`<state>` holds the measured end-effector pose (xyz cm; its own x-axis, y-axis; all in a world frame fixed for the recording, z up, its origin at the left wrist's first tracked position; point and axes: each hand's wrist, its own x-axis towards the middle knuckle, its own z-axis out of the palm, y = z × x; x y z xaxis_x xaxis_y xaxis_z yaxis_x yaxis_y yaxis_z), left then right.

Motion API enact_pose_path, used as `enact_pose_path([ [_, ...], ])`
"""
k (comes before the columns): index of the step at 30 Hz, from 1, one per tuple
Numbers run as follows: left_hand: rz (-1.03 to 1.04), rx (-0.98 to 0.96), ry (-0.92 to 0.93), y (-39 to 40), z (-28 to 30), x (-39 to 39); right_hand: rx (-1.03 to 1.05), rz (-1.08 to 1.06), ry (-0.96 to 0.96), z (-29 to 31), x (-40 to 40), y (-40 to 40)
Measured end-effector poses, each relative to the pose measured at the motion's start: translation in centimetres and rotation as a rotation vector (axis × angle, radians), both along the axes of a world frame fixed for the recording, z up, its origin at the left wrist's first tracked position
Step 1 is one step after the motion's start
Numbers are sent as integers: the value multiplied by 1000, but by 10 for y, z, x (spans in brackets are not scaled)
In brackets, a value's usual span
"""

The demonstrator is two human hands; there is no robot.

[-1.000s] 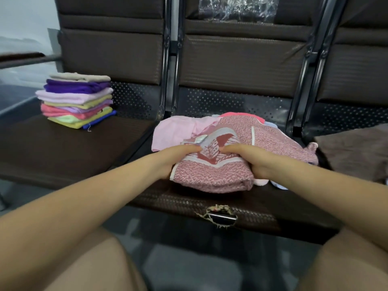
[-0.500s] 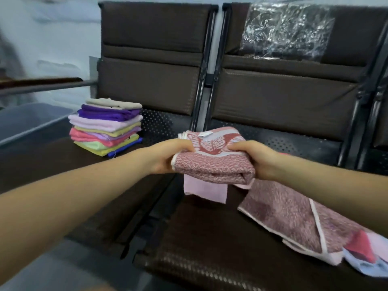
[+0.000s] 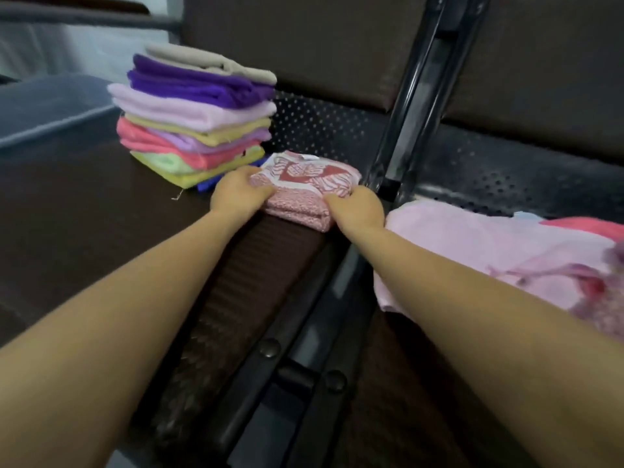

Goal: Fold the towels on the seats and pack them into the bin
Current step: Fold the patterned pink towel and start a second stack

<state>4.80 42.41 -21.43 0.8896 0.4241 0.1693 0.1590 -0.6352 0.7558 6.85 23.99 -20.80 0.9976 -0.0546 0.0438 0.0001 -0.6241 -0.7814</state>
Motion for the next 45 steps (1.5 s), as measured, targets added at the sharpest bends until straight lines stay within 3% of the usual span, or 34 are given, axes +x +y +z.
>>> enact_pose_path([
  [4, 40, 40, 16, -6, 7, -3, 44, 105, 117, 17, -5, -6],
  [8, 177, 222, 266, -33, 24, -33, 200, 247, 308, 47, -34, -24],
  [12, -11, 370, 218, -74, 71, -77, 221, 337, 280, 85, -88, -85],
  [16, -220, 188, 276, -150, 127, -117, 201, 280, 269, 119, -147, -168],
  [19, -387, -79, 363, -217, 150, -141, 222, 178, 240, 134, -181, -229],
  [25, -590, -154, 434, -322, 150, -180, 454, -235, 199, 143, -213, -343],
  [29, -635, -84, 340, -346, 130, -182, 310, -258, 190, 129, -222, -385],
  [32, -679, -98, 412, -355, 122, -180, -15, -211, 90, 115, -221, -409],
  [35, -694, -53, 226, -365, 116, -176, -289, -95, 82, 106, -221, -428],
  [37, -754, -54, 170, -376, 109, -180, -318, -68, 130, 100, -219, -442],
  [41, -788, -129, 287, -401, 89, -189, -387, -78, 313, 87, -209, -465],
  [45, -861, -102, 342, -428, 82, -194, -425, -44, 281, 81, -203, -463],
])
